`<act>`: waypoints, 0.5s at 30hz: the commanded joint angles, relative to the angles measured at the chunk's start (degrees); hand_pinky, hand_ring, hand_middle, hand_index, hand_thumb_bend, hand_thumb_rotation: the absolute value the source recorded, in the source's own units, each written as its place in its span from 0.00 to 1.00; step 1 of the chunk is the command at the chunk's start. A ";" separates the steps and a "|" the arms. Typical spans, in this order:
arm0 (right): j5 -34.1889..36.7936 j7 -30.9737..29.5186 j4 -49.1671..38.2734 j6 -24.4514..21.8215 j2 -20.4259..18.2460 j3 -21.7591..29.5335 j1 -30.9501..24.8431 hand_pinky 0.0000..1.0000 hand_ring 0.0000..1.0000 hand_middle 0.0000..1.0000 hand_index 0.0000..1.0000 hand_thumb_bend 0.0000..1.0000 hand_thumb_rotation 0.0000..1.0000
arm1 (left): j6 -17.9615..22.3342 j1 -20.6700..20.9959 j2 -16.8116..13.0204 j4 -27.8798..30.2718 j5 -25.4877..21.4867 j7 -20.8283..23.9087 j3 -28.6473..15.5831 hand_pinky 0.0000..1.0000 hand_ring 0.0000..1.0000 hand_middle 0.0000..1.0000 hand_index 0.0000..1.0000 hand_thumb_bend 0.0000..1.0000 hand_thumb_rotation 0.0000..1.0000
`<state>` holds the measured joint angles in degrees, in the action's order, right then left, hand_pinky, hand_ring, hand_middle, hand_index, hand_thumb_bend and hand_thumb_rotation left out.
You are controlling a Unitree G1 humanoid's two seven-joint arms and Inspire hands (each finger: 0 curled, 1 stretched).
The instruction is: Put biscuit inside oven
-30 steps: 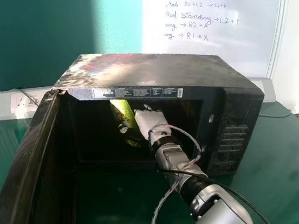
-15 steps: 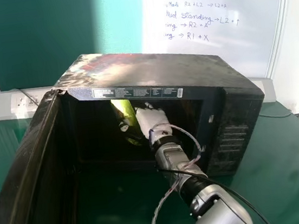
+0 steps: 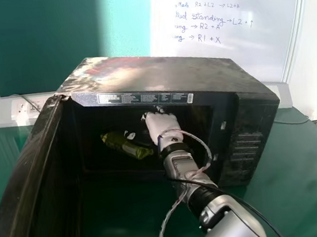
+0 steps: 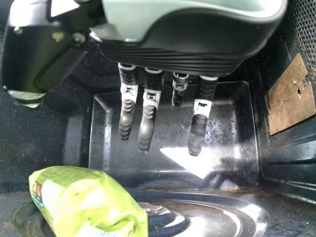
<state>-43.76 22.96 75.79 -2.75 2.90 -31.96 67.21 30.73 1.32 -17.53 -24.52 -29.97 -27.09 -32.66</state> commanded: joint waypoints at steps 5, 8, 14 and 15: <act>0.15 0.38 0.03 0.28 0.21 -0.21 1.15 0.39 0.44 0.52 0.67 0.92 0.37 | 0.42 -0.73 1.00 -1.77 -0.90 -0.90 -0.50 0.76 0.78 0.77 0.80 0.65 0.63; -0.04 0.06 -0.11 0.48 0.44 -0.45 1.10 0.41 0.46 0.54 0.68 0.91 0.38 | 0.77 -0.24 1.02 -2.52 -1.35 -1.56 -0.78 0.76 0.78 0.77 0.79 0.66 0.62; 0.97 -1.78 -0.75 1.05 0.60 0.27 1.09 0.48 0.54 0.61 0.72 0.88 0.39 | 1.09 -0.10 0.81 -3.22 -0.82 -1.52 -0.92 0.75 0.78 0.77 0.79 0.69 0.62; 1.01 -1.79 -0.89 1.10 0.65 0.29 1.01 0.49 0.54 0.61 0.72 0.88 0.39 | 1.35 -0.05 0.80 -3.44 -0.69 -1.45 -0.96 0.75 0.78 0.77 0.79 0.68 0.62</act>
<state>-43.26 21.50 75.43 -2.13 2.98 -31.84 67.21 31.13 1.88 -17.83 -25.70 -30.39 -28.38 -33.19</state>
